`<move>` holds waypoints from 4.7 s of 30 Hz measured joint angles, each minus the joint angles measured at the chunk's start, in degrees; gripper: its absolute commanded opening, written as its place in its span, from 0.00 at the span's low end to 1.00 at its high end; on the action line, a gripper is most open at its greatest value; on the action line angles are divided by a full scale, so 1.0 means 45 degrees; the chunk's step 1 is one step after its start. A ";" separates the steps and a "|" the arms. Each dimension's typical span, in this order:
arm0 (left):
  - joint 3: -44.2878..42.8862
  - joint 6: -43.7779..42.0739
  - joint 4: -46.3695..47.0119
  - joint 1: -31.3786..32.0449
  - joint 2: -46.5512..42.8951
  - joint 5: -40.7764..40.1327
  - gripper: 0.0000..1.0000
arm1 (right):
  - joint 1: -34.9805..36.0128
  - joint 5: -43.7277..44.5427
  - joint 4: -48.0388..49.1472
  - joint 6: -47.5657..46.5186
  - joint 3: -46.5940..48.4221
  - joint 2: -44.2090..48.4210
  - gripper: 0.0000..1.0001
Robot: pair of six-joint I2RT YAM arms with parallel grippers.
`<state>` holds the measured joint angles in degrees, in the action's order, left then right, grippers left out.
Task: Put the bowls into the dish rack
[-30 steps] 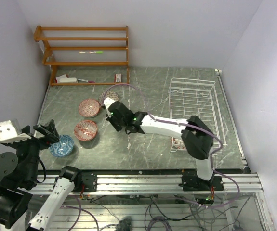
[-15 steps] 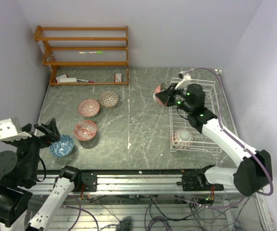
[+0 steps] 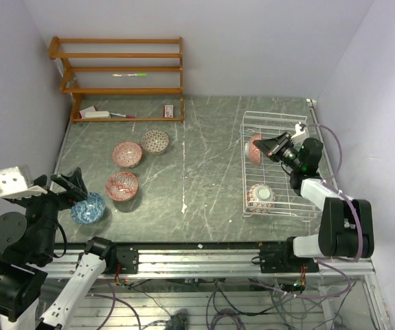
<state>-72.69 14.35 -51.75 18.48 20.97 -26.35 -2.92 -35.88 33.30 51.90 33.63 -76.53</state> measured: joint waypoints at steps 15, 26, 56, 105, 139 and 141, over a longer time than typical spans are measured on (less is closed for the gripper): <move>0.0000 0.0000 0.0000 0.0000 0.0000 0.0000 0.98 | -0.1336 -0.2453 0.7213 0.5387 -0.0529 -0.3978 0.03; 0.0092 0.0000 0.0039 0.0000 0.0019 -0.0015 0.98 | -0.1914 -0.2263 0.6581 0.4949 0.0034 -0.5183 0.08; 0.0228 -0.0005 0.0253 0.0000 0.0175 -0.0019 0.97 | -0.2409 -0.2030 1.1230 0.8636 -0.0146 -0.7383 0.00; 0.0291 -0.0010 0.0306 0.0000 0.0233 -0.0083 0.98 | -0.2191 0.3167 -0.2433 0.1005 0.1914 -0.4318 0.64; 0.0646 -0.0257 0.0398 0.0000 -0.0126 -0.0039 0.98 | 0.3463 1.2167 -1.1298 -0.6868 0.7834 -0.3813 0.83; 0.0651 -0.0301 0.0423 0.0000 -0.0126 -0.0039 0.98 | 0.3463 1.2065 -1.1346 -0.6994 0.7834 -0.3973 0.83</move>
<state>-69.76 12.99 -49.84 18.48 20.40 -26.52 12.67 18.41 -17.76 20.43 68.88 -94.41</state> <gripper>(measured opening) 0.976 0.831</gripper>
